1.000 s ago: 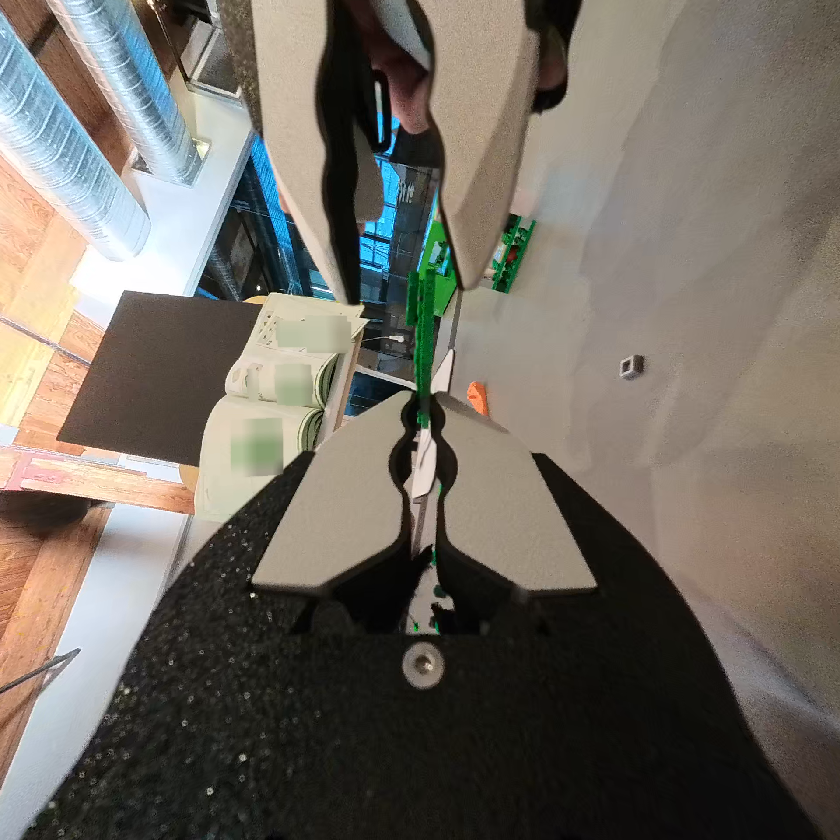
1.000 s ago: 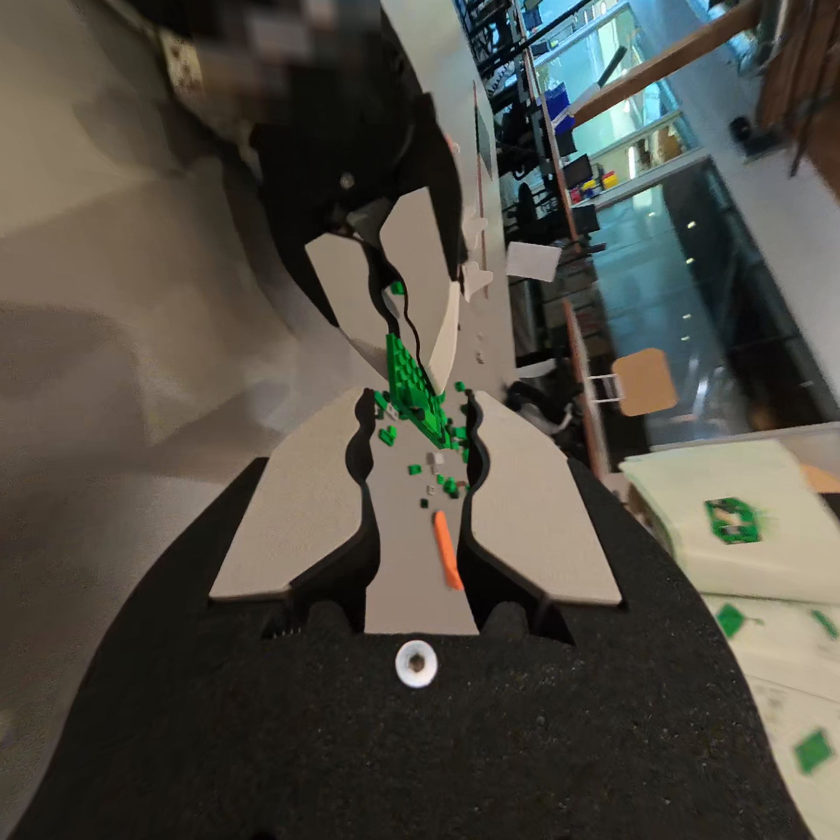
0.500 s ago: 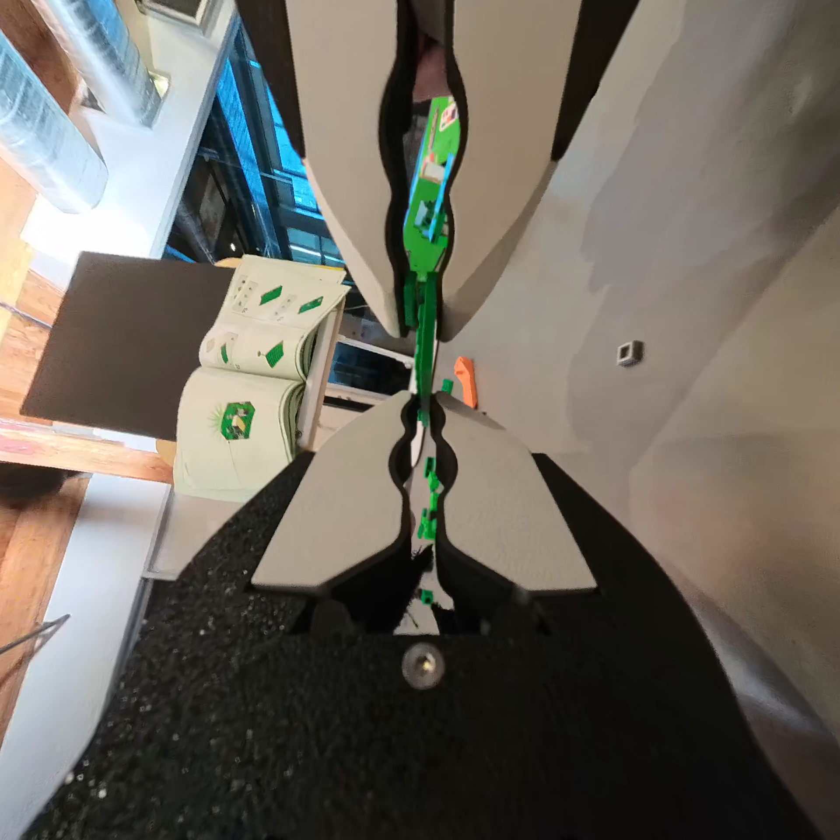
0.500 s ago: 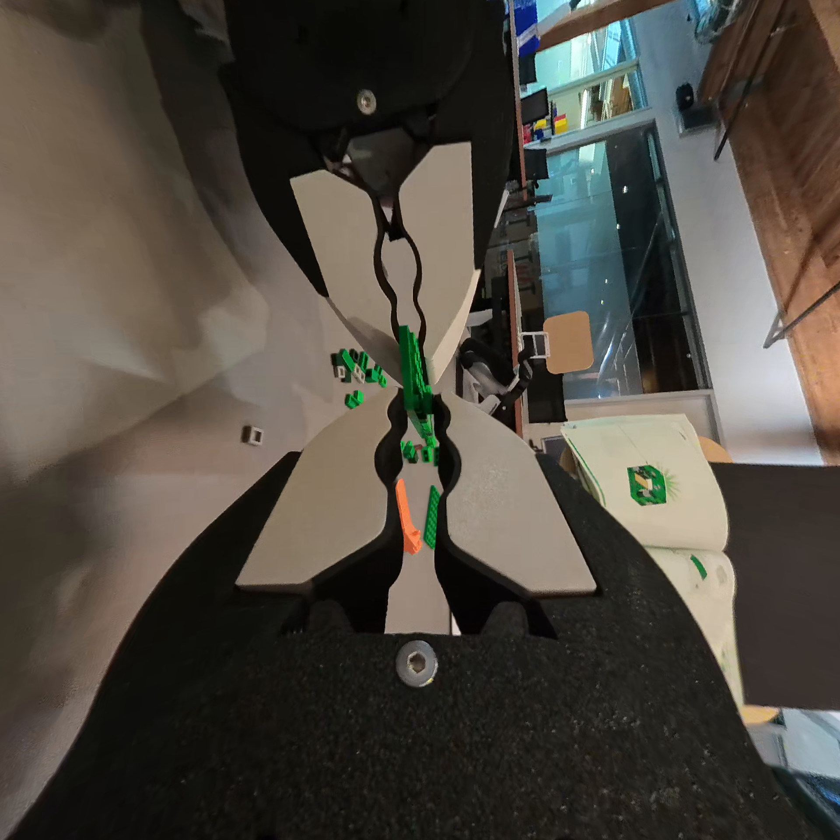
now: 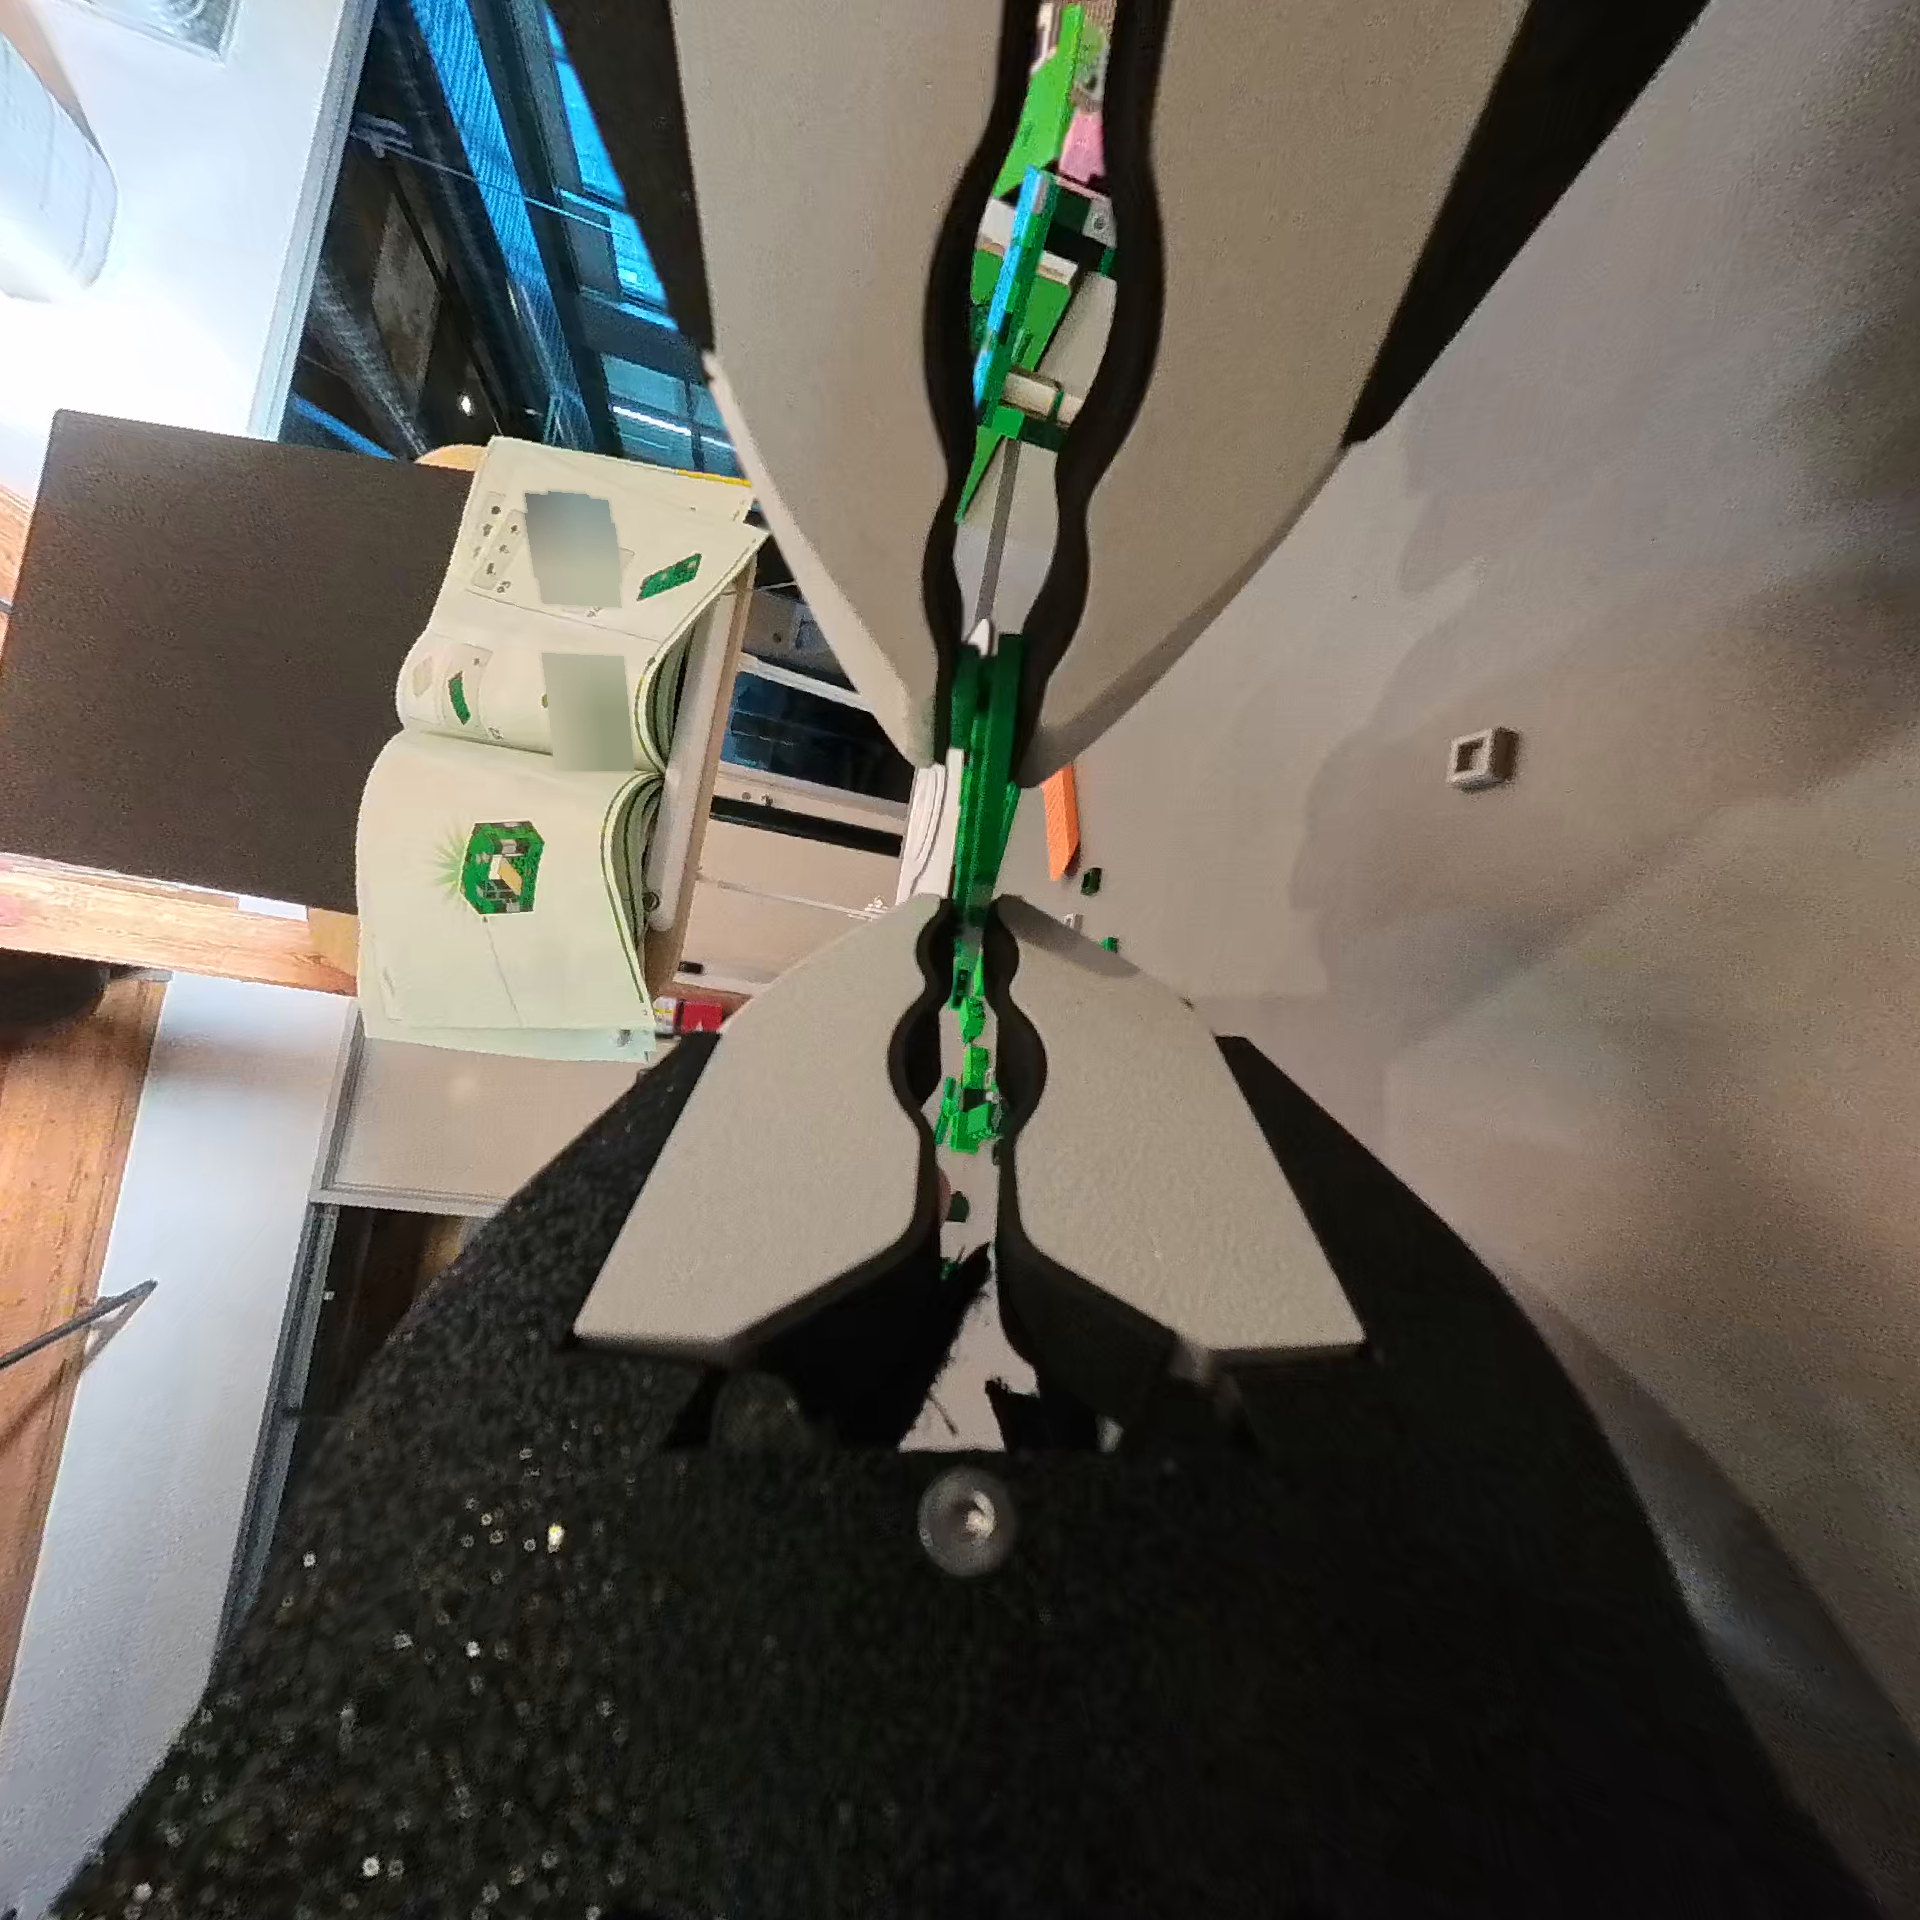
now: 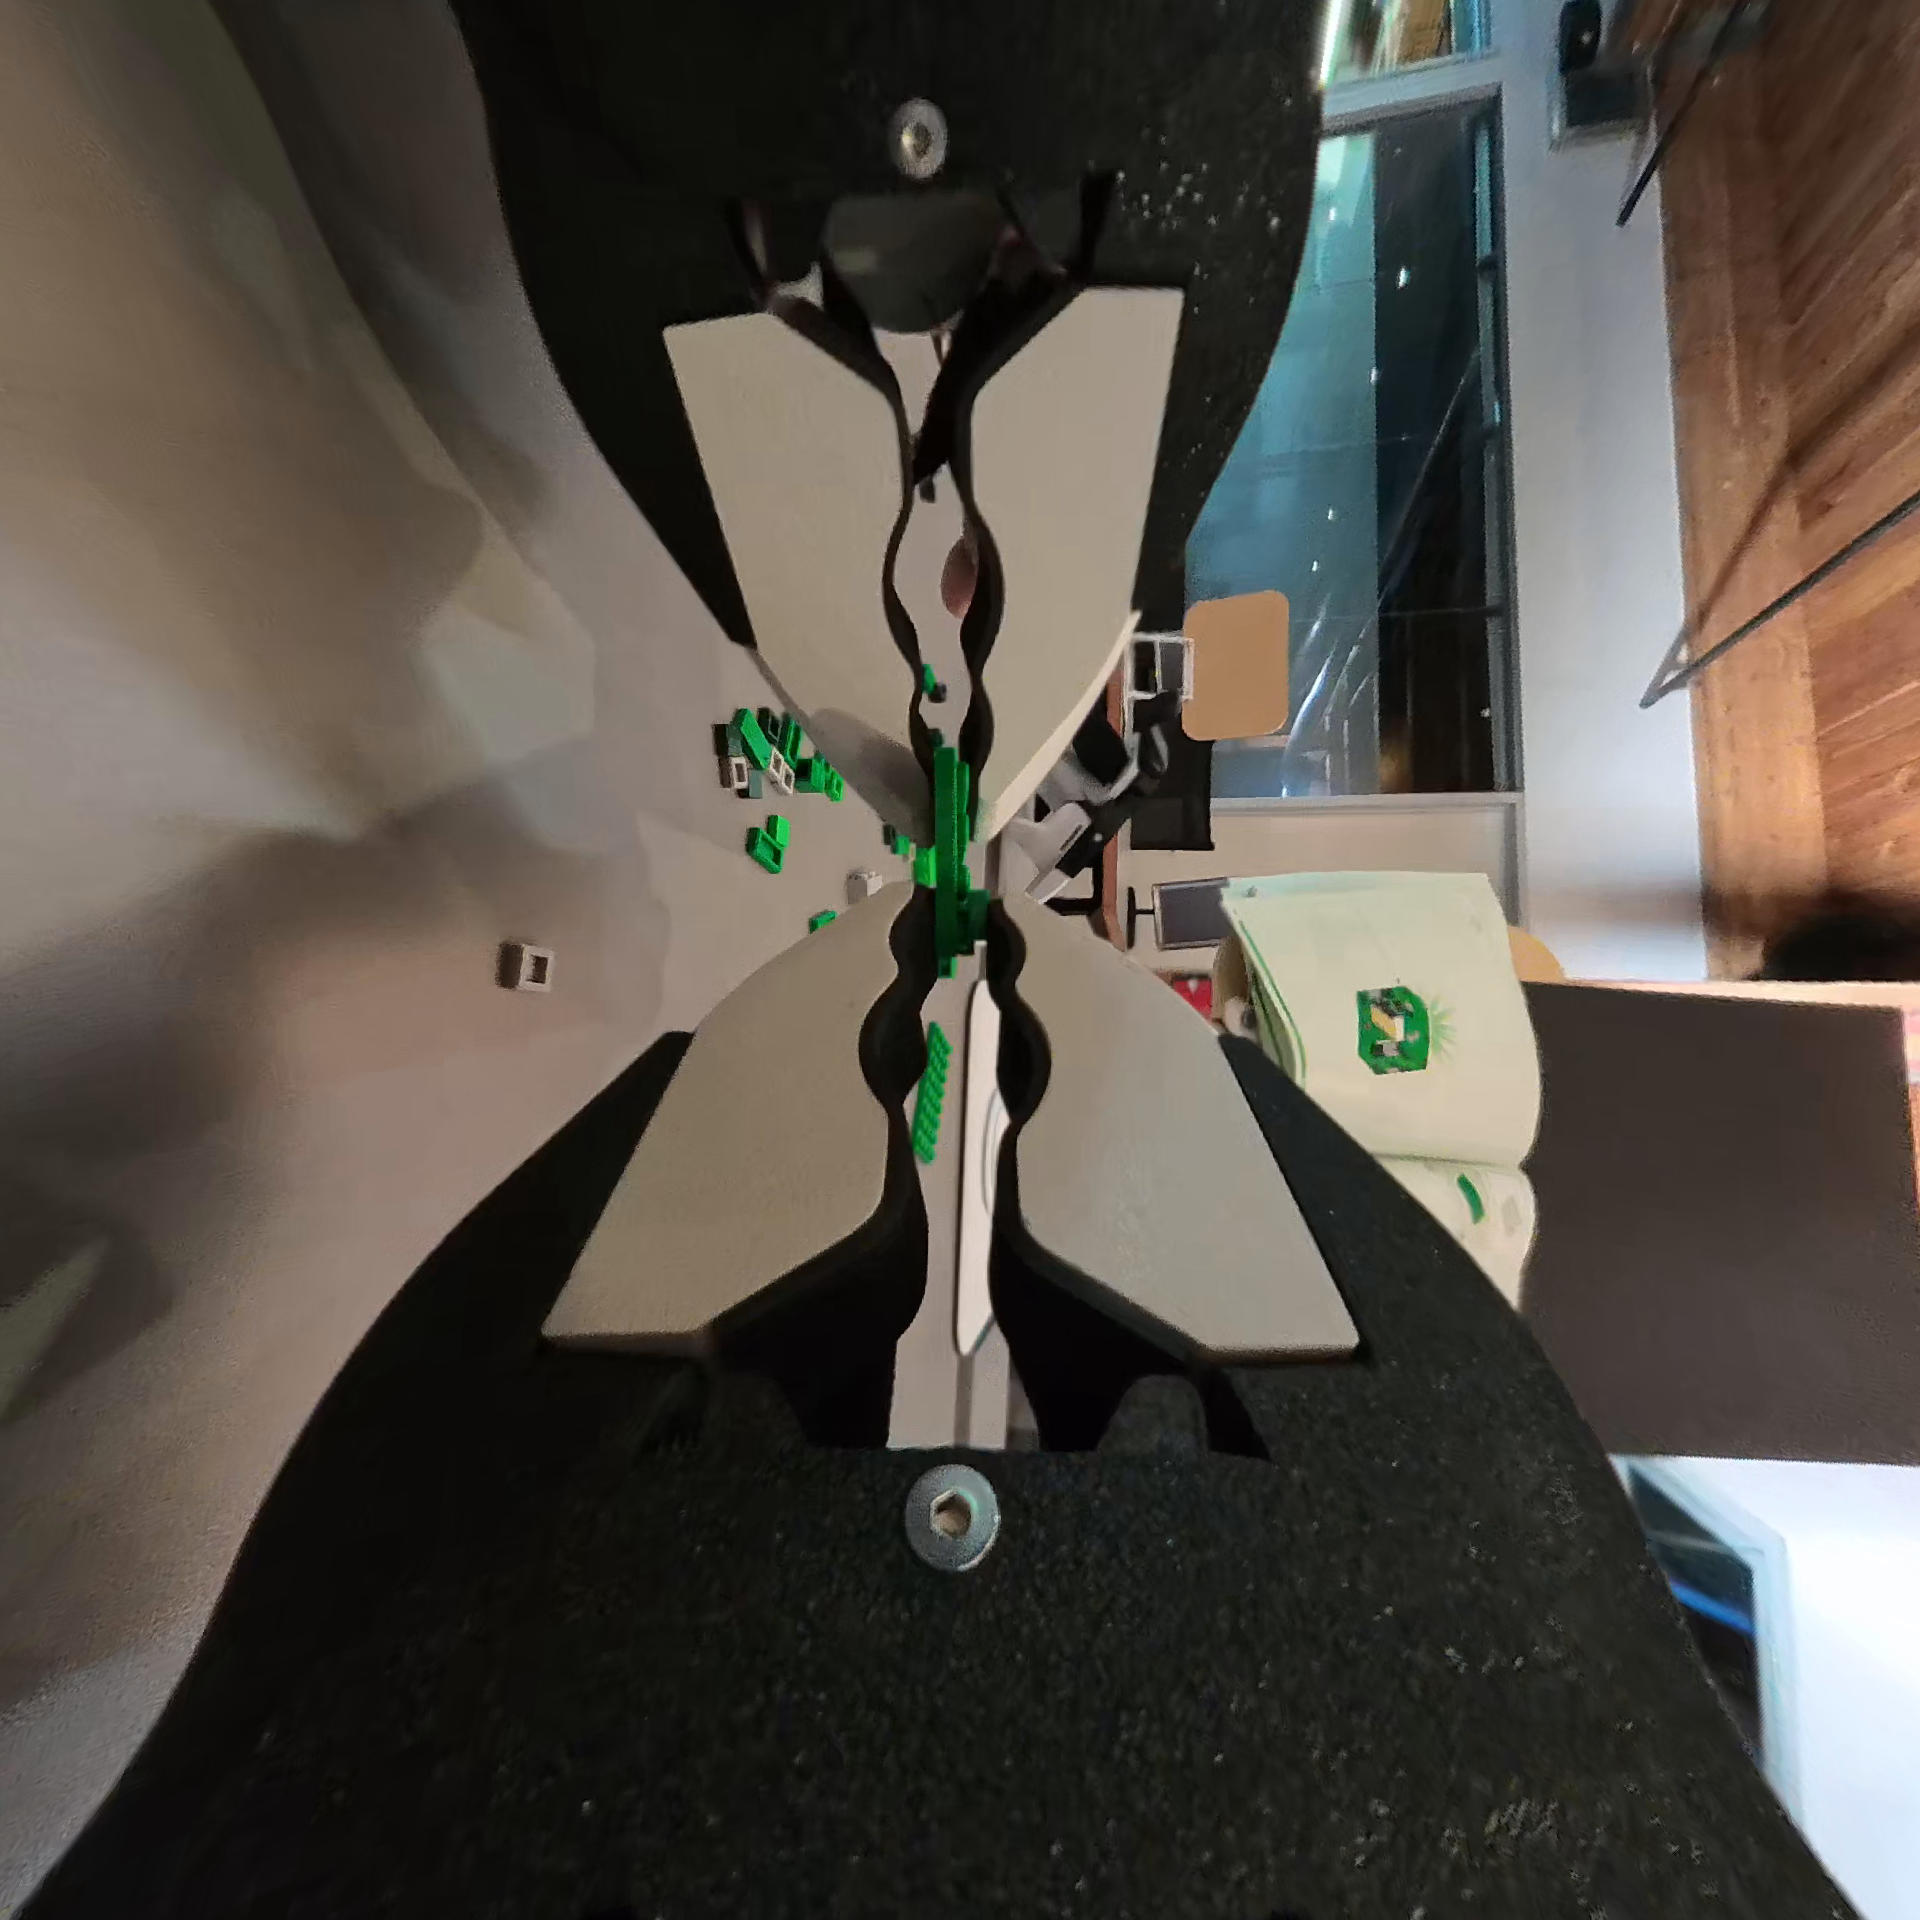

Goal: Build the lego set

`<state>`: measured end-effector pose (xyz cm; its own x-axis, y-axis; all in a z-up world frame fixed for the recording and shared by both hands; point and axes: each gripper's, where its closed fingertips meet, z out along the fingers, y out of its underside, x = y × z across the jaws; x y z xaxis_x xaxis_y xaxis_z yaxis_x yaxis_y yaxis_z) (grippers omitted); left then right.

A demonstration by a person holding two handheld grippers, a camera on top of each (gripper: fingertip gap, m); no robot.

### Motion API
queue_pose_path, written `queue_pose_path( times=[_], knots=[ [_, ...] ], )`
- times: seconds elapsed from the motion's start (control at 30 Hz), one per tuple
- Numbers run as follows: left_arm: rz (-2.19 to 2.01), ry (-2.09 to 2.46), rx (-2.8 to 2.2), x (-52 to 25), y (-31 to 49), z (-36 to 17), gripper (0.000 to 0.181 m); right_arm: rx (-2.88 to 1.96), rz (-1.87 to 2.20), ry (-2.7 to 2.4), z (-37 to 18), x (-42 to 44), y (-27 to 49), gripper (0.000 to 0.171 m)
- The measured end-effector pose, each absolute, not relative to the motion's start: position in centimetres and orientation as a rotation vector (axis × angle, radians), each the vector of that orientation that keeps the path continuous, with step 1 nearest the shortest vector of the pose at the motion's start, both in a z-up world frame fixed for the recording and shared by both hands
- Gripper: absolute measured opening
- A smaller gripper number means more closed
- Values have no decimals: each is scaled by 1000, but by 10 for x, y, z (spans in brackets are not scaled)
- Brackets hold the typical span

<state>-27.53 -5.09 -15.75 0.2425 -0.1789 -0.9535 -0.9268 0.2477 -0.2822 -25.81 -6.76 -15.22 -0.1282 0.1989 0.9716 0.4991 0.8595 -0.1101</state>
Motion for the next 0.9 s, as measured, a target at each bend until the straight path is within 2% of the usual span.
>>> queue_pose_path(
  times=[0.43, 0.57, 0.73, 0.9],
  knots=[
    [608, 1167, -1147, -269, -56, -143, 5, -545, 122, -1676, -140, -252, -69, 8],
    [674, 1164, -982, -256, -65, -131, 21, -579, 142, -1679, -139, -251, -67, 8],
    [712, 1217, -895, -244, -73, -132, 11, -588, 159, -1701, -143, -252, -71, 8],
    [529, 1191, -969, -243, -76, -128, 6, -554, 156, -1698, -138, -251, -75, 8]
  ],
)
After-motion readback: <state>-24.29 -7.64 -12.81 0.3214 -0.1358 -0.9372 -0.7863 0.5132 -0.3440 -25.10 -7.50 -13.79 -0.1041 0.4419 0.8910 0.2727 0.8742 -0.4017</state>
